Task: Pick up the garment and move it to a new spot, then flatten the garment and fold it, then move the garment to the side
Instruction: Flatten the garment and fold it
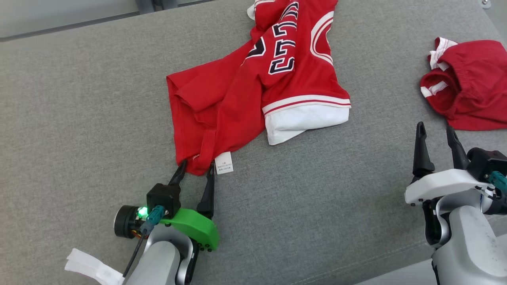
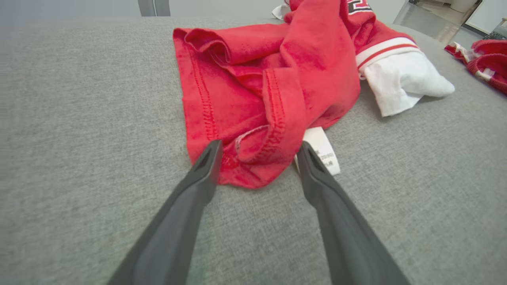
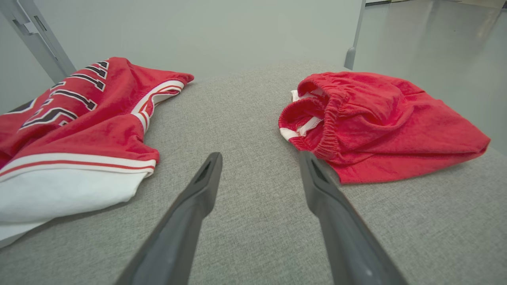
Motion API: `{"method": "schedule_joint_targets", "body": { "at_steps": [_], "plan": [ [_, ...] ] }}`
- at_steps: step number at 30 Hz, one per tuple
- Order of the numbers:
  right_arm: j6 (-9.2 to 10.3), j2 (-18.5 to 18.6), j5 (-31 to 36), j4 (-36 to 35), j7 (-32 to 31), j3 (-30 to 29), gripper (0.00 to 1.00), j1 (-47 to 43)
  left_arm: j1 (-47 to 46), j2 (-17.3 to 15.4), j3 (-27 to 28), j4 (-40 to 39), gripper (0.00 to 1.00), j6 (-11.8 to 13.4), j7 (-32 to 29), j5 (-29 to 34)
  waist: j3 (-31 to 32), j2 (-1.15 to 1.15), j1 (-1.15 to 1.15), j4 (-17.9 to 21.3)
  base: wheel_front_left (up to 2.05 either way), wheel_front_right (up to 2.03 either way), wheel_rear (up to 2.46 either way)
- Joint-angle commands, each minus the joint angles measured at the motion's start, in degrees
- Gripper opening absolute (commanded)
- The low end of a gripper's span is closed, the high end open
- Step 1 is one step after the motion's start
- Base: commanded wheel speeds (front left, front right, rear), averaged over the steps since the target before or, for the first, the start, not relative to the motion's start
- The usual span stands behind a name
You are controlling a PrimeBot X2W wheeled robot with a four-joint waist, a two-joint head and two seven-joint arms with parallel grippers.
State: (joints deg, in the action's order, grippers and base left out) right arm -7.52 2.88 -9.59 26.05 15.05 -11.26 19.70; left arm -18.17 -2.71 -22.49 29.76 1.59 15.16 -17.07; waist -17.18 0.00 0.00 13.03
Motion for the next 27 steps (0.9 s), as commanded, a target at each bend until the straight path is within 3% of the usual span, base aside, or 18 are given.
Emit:
{"method": "schedule_joint_targets", "body": {
  "at_steps": [1,2,3,17,27],
  "plan": [
    [0.07,0.1,-0.2,0.2,0.2,-0.2,1.0,-0.1,0.9,-0.4,0.2,-0.1,0.59,-0.2,0.0,0.3,0.4,0.0,0.0,-0.5,0.0,0.0,0.0],
    [0.07,0.0,-0.2,0.3,0.2,-0.3,1.0,-0.3,1.2,-0.4,0.3,-0.1,0.06,-0.4,0.0,0.2,0.7,0.0,0.0,-0.7,0.0,0.0,0.0],
    [0.07,0.1,-0.3,0.4,0.2,-0.3,1.0,-0.4,1.3,-0.4,0.3,-0.1,0.0,-0.6,0.0,0.2,0.9,0.0,0.0,-1.0,0.0,0.0,0.0],
    [0.07,0.1,-0.5,2.4,0.2,0.2,1.0,-3.2,6.4,-0.3,0.0,-6.8,0.0,-3.0,0.0,-2.9,7.5,0.0,0.0,-6.3,0.0,0.0,0.0],
    [0.07,0.1,-1.3,4.7,0.2,2.1,1.0,-7.6,12.4,-0.3,0.9,-3.7,0.0,-3.4,0.0,-3.2,14.0,0.0,0.0,-10.5,0.0,0.0,0.0]
  ]
}}
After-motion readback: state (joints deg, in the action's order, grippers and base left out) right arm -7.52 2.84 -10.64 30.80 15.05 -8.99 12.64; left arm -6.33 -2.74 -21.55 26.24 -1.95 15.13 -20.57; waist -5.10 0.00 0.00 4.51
